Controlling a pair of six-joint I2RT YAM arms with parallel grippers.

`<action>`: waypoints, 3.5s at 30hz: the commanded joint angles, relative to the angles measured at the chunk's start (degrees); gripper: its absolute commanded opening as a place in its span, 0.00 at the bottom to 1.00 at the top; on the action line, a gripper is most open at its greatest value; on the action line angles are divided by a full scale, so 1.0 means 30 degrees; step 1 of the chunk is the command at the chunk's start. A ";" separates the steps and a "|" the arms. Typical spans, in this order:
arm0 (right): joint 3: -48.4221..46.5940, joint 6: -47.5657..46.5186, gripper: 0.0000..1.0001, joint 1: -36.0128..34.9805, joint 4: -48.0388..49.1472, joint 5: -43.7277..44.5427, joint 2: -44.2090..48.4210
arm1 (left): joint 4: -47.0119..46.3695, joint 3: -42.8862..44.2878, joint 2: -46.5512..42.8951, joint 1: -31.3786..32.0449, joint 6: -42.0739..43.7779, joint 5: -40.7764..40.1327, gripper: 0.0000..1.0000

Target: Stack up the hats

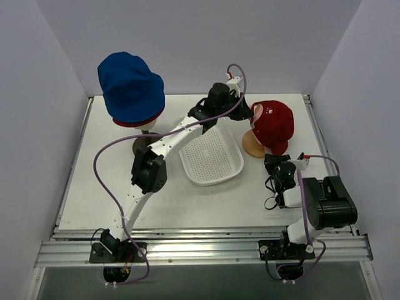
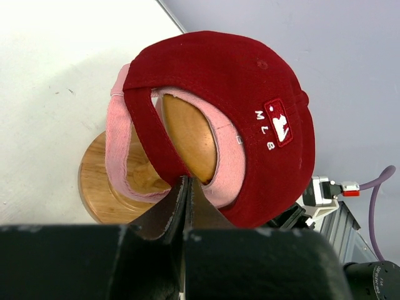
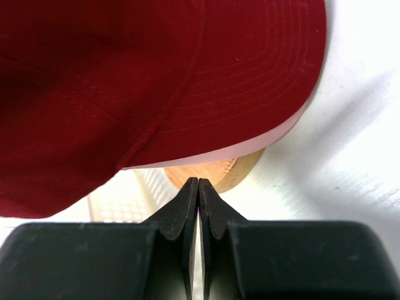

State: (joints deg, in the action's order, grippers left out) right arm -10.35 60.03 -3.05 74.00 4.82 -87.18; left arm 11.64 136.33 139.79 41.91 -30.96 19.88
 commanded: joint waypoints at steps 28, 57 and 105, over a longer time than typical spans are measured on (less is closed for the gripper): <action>-0.1003 -0.0292 0.00 -0.1064 0.7770 0.2173 -0.2350 | 0.0251 -0.0531 -0.1800 0.0180 0.0740 -0.0181 0.02; -0.1559 -0.0381 0.00 0.1450 0.6917 0.1588 -0.1791 | 0.1335 0.0287 -0.2093 0.0180 0.1707 -0.1264 0.02; -1.5065 -0.8086 0.41 0.3887 -1.7634 -0.6939 0.3513 | 0.2009 0.0669 -0.1654 0.0209 0.2879 -0.1909 0.03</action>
State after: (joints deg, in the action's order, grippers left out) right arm -51.68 38.20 8.27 23.29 -12.95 -75.48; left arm 19.92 137.95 138.02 42.57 -23.27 13.89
